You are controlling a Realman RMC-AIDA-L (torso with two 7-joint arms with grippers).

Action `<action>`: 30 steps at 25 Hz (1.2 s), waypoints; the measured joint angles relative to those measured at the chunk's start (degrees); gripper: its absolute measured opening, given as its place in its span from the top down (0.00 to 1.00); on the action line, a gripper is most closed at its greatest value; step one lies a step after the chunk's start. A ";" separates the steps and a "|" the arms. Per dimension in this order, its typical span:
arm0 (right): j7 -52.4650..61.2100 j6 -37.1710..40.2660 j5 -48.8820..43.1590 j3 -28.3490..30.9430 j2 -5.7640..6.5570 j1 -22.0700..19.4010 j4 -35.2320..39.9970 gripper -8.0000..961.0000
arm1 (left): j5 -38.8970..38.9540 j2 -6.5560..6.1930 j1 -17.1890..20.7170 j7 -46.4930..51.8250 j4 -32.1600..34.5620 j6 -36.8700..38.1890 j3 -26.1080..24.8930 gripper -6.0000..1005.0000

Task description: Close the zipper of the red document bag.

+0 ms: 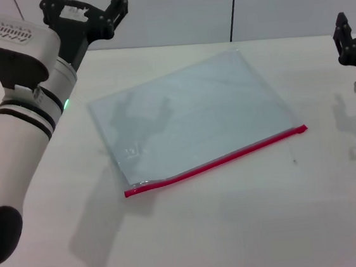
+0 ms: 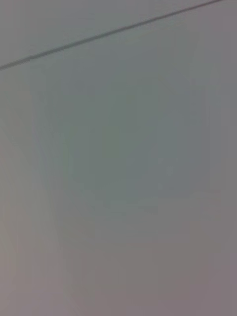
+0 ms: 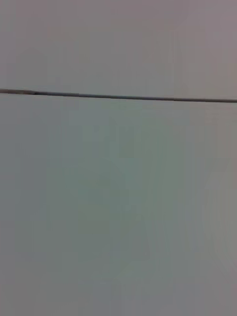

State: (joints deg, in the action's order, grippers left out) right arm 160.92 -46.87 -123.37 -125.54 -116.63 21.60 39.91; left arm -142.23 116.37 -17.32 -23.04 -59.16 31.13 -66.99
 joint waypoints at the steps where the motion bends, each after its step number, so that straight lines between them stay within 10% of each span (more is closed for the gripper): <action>1: 0.03 -0.05 0.02 -0.20 0.01 0.24 -0.58 0.51 | 0.01 0.00 -0.62 1.50 1.50 0.68 0.02 0.15; 14: 0.36 -3.82 2.56 -4.81 -0.10 1.28 -4.50 0.51 | -0.33 0.01 -5.33 8.80 15.31 13.02 6.42 0.15; 30: 0.43 -3.84 3.68 -5.24 -0.09 1.77 -4.84 0.51 | -0.38 -0.11 -5.82 8.67 15.92 14.21 6.06 0.15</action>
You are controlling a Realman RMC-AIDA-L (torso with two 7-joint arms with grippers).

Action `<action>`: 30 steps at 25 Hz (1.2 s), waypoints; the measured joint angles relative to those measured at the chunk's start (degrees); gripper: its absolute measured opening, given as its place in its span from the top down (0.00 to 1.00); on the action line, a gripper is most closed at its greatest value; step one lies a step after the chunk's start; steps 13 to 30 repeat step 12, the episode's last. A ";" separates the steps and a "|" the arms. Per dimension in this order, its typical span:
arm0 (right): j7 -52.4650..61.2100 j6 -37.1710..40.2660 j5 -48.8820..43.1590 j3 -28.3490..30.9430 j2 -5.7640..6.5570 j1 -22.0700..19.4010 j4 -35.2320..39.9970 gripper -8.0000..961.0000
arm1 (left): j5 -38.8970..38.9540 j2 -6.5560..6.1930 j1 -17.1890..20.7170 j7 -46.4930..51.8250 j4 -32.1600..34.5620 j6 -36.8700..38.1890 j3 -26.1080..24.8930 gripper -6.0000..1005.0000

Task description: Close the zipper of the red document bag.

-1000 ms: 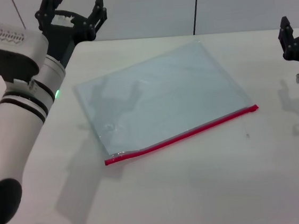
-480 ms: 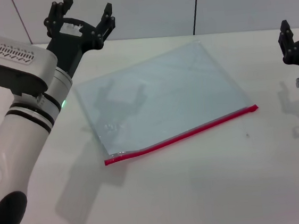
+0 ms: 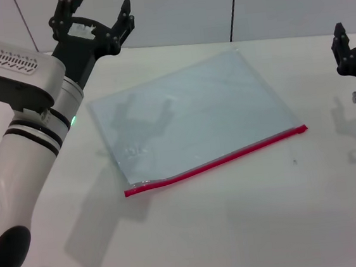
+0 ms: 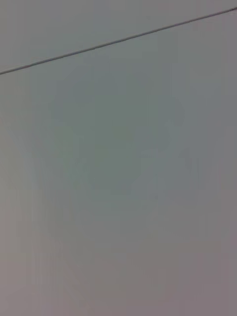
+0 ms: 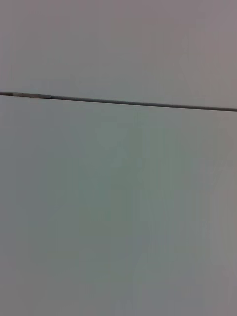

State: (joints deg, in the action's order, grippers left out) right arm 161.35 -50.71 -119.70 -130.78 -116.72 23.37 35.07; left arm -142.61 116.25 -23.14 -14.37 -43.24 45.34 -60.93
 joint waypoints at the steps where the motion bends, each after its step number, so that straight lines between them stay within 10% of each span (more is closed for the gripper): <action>1: 0.00 0.03 0.01 0.00 0.00 0.07 -0.02 0.51 | -0.03 -0.01 -0.02 -0.09 0.00 0.18 -0.01 0.15; 30: 0.02 -0.07 0.08 0.09 0.00 0.18 -0.34 0.51 | 0.18 0.10 -0.06 -0.09 1.01 2.60 0.07 0.15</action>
